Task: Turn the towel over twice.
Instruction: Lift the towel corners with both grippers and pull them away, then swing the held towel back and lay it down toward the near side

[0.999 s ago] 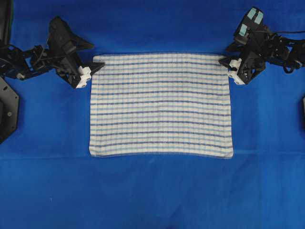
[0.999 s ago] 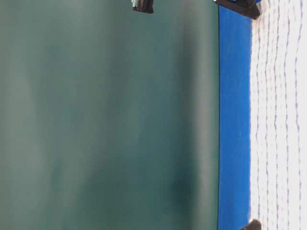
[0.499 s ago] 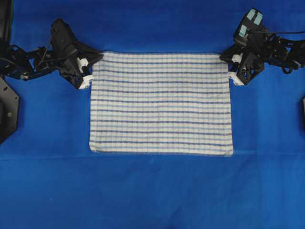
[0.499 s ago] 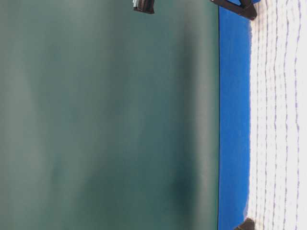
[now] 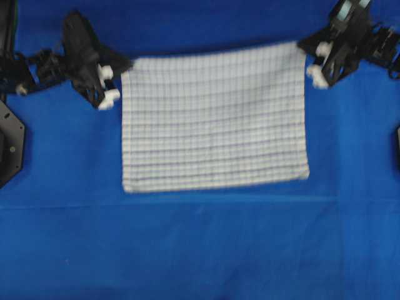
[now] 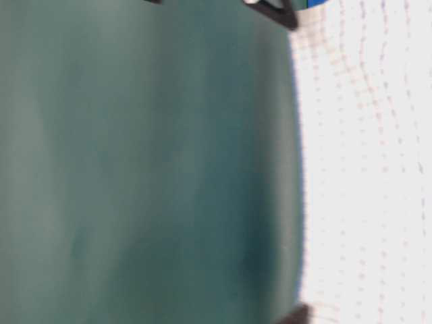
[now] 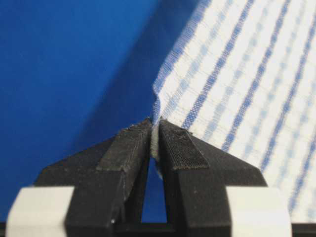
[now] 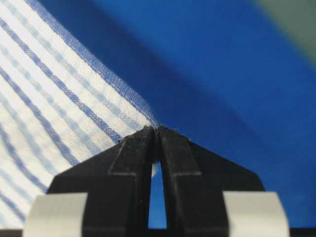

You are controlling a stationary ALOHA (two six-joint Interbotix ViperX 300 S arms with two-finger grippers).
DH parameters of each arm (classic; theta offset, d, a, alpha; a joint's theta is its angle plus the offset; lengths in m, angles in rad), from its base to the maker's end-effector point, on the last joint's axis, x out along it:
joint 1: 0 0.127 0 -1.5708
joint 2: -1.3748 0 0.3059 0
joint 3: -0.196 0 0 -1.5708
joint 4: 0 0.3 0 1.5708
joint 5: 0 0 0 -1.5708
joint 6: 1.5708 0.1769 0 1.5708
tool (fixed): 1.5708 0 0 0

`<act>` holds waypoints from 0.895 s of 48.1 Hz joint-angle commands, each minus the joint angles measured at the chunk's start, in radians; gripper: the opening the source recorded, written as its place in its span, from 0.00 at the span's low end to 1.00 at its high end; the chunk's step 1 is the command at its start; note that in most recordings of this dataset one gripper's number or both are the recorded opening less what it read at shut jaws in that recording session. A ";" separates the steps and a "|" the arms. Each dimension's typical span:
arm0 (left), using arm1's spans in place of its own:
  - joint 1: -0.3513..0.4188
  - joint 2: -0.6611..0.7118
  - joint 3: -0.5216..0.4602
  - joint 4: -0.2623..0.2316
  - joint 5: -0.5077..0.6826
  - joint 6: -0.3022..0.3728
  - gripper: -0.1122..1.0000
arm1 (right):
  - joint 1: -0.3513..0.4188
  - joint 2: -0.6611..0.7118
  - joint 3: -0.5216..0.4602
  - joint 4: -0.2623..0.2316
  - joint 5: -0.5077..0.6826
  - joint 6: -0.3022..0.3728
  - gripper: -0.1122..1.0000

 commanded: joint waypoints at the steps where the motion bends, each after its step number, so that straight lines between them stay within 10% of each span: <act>1: 0.034 -0.094 -0.046 0.000 0.058 0.018 0.14 | -0.051 -0.086 -0.038 -0.005 0.014 -0.005 0.15; 43: 0.081 -0.483 -0.291 0.003 0.402 0.150 0.14 | -0.100 -0.462 -0.268 -0.080 0.281 -0.044 0.15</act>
